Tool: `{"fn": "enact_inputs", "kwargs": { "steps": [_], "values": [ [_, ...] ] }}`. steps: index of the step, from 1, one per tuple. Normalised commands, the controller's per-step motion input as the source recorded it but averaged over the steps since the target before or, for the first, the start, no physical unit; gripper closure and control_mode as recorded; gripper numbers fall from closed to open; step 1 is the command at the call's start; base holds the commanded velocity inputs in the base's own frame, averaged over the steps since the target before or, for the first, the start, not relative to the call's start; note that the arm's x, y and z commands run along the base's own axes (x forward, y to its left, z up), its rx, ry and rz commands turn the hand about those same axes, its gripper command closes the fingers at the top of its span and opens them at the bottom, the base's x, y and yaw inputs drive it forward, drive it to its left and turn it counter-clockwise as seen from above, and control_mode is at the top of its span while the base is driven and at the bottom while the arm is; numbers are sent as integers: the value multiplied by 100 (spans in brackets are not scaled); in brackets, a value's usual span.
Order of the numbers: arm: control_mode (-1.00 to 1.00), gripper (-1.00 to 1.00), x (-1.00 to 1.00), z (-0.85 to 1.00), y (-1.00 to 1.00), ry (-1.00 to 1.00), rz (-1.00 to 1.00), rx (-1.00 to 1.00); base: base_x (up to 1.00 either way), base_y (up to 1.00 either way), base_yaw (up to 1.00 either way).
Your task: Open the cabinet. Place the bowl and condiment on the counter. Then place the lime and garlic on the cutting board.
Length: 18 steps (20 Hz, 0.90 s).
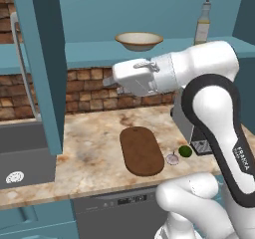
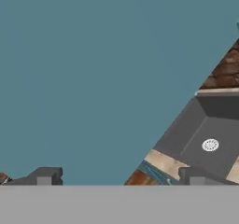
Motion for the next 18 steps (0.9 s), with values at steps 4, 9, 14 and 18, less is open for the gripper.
{"fn": "enact_inputs", "kwargs": {
  "steps": [4,9,14,18],
  "values": [
    [-100,-100,6,0,-55,-21,-23,-12,0,0,0],
    [-100,-100,10,0,-58,-20,-20,-12,0,0,0],
    [-100,-100,2,7,-65,-15,-21,-12,0,0,0],
    [-100,-100,0,15,-68,-11,-23,-14,0,0,0]
  ]
}}
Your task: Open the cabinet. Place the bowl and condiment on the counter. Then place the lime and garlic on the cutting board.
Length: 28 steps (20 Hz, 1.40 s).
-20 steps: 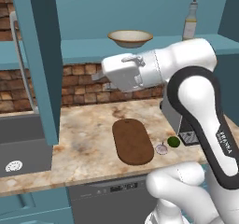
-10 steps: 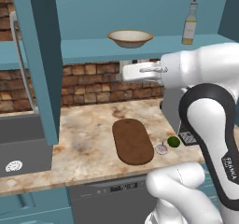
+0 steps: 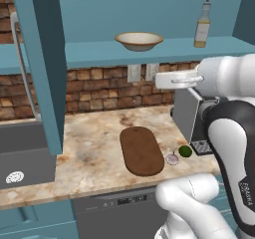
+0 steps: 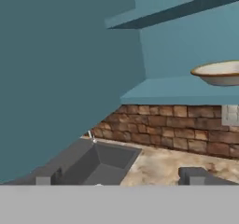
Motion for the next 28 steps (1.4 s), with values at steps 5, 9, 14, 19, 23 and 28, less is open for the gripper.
{"fn": "enact_inputs", "kwargs": {
  "steps": [5,9,14,19,23,28],
  "values": [
    [-100,-100,0,12,-67,-10,-25,-14,0,0,0],
    [-100,-100,0,7,-62,-12,-27,-13,0,0,0],
    [-100,-100,0,8,-60,-10,-31,-11,0,0,0],
    [-100,-100,0,10,-57,-8,-31,-7,0,0,0],
    [-100,-100,6,16,-54,-6,-29,-4,0,0,0],
    [-100,-100,23,14,-39,-3,-21,0,0,0,0]
  ]
}}
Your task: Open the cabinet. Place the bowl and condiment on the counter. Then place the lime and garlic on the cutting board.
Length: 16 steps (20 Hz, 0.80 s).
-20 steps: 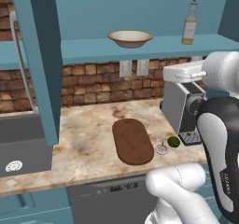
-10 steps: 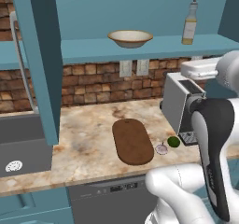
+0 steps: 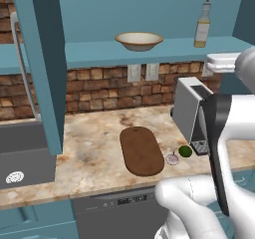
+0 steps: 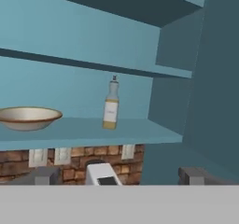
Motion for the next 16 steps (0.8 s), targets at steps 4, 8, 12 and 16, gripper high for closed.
{"fn": "enact_inputs", "kwargs": {
  "steps": [4,8,12,16],
  "values": [
    [-100,-100,34,-2,-18,-1,-1,3,0,0,0],
    [-100,-100,36,-3,-15,-3,0,9,0,0,0],
    [-100,-100,24,0,0,-6,0,7,0,0,0],
    [-100,-100,31,0,0,-5,0,5,0,0,0]
  ]
}}
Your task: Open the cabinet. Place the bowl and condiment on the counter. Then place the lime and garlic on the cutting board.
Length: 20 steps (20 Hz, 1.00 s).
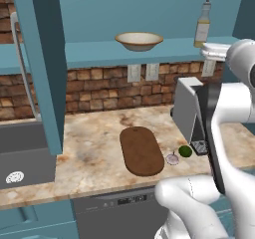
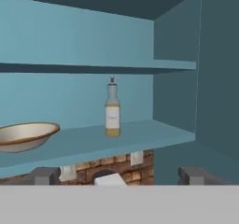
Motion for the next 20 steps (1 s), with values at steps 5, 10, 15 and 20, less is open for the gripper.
{"fn": "enact_inputs", "kwargs": {
  "steps": [5,10,15,20],
  "values": [
    [-100,-100,38,0,-1,-4,2,4,0,0,0],
    [-100,-100,36,0,0,-1,1,1,0,0,0],
    [-100,-100,40,0,-4,0,2,0,0,0,0],
    [-100,-100,43,4,-14,0,2,-1,0,0,0]
  ]
}}
